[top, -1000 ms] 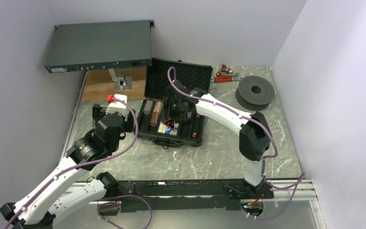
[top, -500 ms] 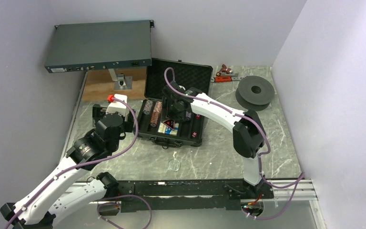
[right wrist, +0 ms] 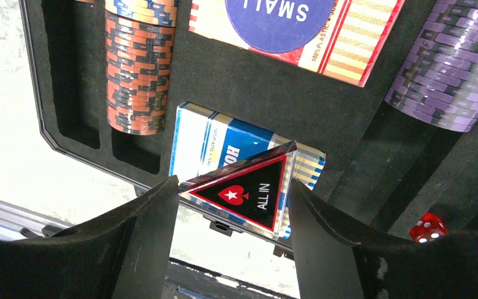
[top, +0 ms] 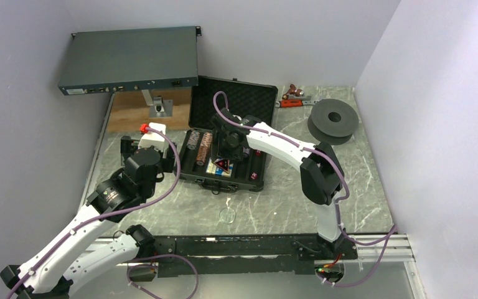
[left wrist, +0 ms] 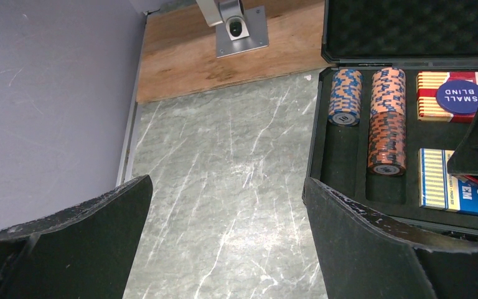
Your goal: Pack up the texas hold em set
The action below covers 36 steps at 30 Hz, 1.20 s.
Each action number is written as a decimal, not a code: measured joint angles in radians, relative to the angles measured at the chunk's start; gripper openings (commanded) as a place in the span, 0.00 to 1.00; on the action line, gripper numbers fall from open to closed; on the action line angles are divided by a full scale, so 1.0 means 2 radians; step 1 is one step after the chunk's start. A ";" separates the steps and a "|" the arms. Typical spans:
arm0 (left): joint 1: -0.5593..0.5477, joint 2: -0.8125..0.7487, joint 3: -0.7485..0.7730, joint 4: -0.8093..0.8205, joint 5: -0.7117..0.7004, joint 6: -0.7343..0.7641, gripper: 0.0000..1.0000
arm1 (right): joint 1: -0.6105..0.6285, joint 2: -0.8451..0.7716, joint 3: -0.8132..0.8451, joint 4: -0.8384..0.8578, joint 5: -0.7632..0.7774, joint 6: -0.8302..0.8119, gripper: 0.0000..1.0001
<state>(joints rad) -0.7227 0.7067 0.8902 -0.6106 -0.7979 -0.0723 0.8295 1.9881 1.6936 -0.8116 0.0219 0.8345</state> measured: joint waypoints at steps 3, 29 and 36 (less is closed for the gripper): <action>0.001 0.000 0.000 0.000 0.001 0.000 1.00 | 0.000 0.000 0.000 0.000 0.000 0.000 0.00; 0.003 -0.001 0.000 0.000 0.007 0.000 1.00 | 0.002 -0.031 -0.055 0.077 -0.020 0.020 1.00; 0.005 -0.001 0.000 0.000 0.008 0.000 1.00 | 0.002 -0.041 -0.055 0.078 -0.021 0.011 1.00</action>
<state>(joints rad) -0.7136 0.7040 0.8902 -0.6098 -0.7826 -0.0719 0.8333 1.9064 1.5845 -0.6556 -0.0193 0.8570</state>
